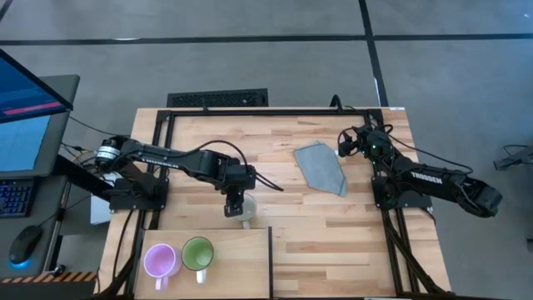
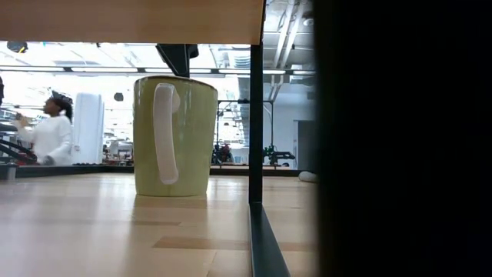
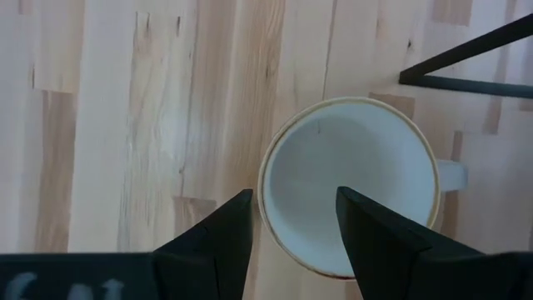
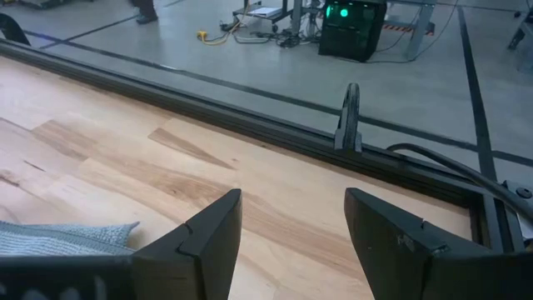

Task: Stack small to large cups/mugs on shelf
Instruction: Put the light green mug on the shelf

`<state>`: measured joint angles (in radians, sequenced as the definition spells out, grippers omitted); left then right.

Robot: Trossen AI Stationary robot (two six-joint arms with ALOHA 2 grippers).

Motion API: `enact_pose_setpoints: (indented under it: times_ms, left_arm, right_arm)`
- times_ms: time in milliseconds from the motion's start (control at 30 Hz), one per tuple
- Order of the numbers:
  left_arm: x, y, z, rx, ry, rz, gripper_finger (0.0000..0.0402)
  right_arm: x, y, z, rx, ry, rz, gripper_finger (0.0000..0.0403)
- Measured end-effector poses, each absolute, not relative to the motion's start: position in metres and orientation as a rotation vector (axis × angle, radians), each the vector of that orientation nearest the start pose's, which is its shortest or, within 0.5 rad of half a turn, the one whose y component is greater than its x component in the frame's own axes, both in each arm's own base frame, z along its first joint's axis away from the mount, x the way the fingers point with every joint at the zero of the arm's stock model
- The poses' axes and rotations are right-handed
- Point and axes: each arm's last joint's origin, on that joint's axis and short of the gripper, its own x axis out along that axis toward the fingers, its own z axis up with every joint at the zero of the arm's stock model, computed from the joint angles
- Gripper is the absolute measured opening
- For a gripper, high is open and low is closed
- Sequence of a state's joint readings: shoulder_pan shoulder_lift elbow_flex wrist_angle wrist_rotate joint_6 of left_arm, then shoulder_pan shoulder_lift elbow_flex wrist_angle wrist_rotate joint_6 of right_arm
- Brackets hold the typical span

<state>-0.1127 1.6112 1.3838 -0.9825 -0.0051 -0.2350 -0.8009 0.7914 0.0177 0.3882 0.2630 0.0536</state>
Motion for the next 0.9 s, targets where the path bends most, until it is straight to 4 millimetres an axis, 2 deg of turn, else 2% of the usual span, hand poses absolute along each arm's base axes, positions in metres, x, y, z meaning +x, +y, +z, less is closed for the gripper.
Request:
enact_pose_setpoints:
  times_ms: [267,500,900]
  left_arm:
    - [0.316,-0.037,0.278,-0.156,1.224,0.006,0.0163]
    - [0.321,-0.038,0.264,-0.184,1.295,-0.022,0.0163]
    - [0.323,-0.036,0.262,-0.183,1.299,-0.011,0.0163]
  right_arm:
    - [0.092,-0.106,0.127,0.156,0.361,-1.061,0.0235]
    - [0.092,-0.106,0.127,0.156,0.362,-1.061,0.0235]
    - [0.092,-0.105,0.125,0.185,0.376,-1.065,0.0235]
